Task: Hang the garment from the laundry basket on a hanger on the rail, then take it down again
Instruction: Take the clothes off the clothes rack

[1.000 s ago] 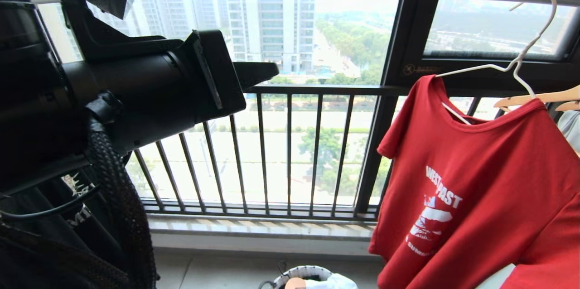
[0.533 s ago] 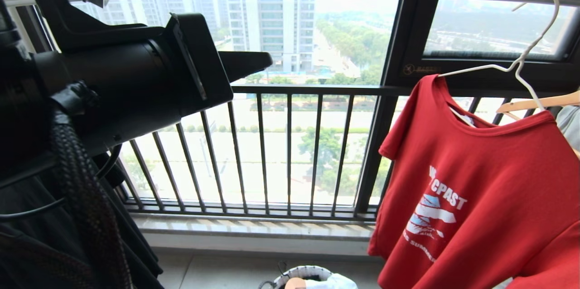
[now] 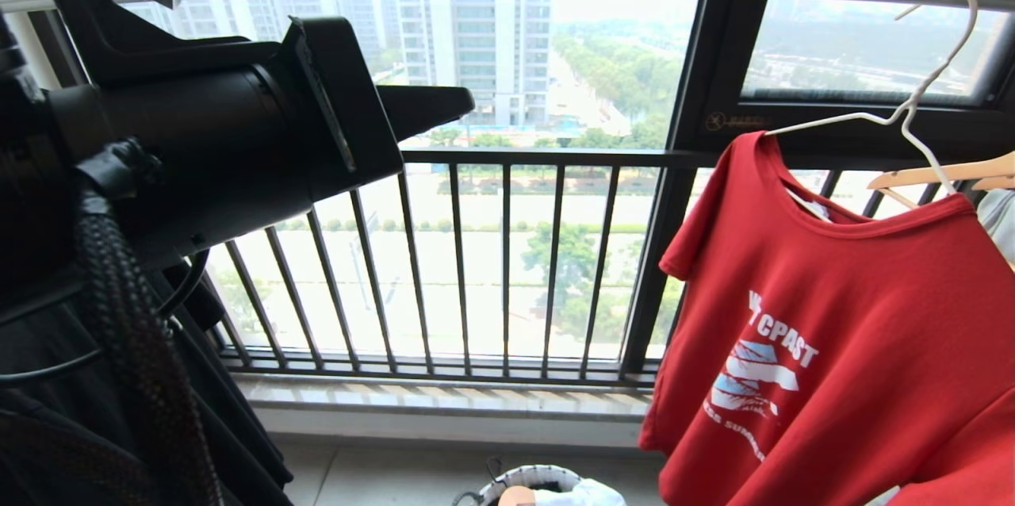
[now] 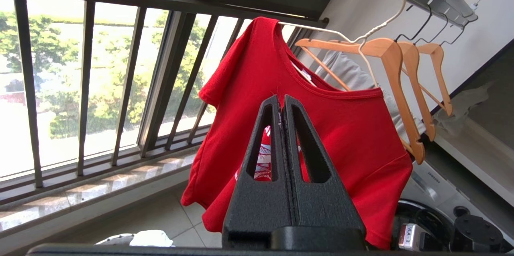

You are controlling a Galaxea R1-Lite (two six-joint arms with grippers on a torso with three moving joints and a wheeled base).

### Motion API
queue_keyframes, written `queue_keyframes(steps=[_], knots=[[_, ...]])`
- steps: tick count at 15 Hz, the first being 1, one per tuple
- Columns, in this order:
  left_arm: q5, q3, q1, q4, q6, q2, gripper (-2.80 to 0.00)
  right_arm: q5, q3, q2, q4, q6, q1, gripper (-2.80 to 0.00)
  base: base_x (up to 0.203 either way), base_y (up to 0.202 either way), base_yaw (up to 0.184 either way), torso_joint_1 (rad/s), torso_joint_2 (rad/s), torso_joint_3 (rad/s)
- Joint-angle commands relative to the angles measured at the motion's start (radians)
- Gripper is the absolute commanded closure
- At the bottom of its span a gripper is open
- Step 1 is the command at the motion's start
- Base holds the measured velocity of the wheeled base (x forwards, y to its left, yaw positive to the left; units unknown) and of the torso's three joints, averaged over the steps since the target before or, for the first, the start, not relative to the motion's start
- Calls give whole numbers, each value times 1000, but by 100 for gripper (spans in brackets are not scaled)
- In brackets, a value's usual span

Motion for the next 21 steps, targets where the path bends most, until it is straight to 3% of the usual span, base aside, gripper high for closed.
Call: queue_keyframes(steps=[1,6,11,12,13,18,21], knots=[[0,-1,0,-2,-2,1,0,1,-22,-54,54,-40,0,0,0,0,0,0,0,0],[0,-2,7,-2,-2,-4,0,9,-34,-131,87,-101,1,0,0,0,0,0,0,0],[0,-8,8,-2,-2,-3,0,7,-36,-136,91,-102,2,0,0,0,0,0,0,0],[0,-8,8,-2,-2,-2,0,7,-36,-141,91,-102,2,-25,0,0,0,0,0,0],[0,-8,8,-2,-2,-1,0,10,-39,-145,91,-102,0,-280,0,0,0,0,0,0],[0,-8,8,3,-2,18,0,57,-48,-200,95,-93,2,-280,0,0,0,0,0,0],[0,-11,8,9,-2,44,0,107,-118,-197,96,-33,2,-280,0,0,0,0,0,0]])
